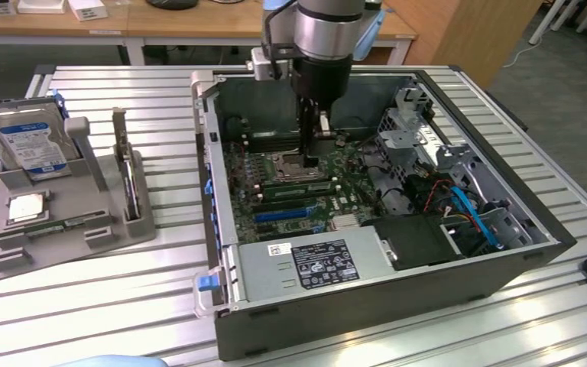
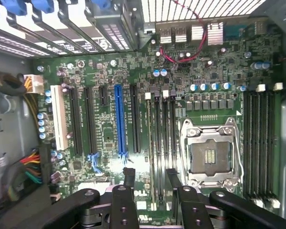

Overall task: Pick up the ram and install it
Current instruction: 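Insert the ram into the slot, then press down the ram until it locks into place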

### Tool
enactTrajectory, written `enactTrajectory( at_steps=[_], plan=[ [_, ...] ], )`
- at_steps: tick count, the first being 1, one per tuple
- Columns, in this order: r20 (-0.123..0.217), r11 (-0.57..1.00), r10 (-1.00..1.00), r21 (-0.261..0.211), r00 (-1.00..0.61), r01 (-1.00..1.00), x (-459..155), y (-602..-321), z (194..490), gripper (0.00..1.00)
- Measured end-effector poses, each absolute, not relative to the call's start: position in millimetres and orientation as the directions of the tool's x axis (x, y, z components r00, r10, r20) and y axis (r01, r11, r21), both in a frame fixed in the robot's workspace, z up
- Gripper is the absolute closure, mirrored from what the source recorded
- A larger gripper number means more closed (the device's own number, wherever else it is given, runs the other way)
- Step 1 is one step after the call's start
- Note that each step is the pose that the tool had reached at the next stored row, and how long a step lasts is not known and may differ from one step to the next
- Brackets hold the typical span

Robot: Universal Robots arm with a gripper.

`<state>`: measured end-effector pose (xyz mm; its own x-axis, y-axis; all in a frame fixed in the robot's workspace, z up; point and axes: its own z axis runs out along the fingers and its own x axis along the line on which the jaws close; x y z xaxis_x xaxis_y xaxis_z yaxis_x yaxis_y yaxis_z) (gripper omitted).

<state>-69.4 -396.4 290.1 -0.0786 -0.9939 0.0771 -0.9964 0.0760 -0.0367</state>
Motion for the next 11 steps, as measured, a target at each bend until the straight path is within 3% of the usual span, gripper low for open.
enactTrajectory(
  at_steps=[11],
  plan=[
    [0.076, 0.077, -0.994, -0.036, -0.079, -0.996, -69.4, -396.3, 293.0, 0.61]
  ],
)
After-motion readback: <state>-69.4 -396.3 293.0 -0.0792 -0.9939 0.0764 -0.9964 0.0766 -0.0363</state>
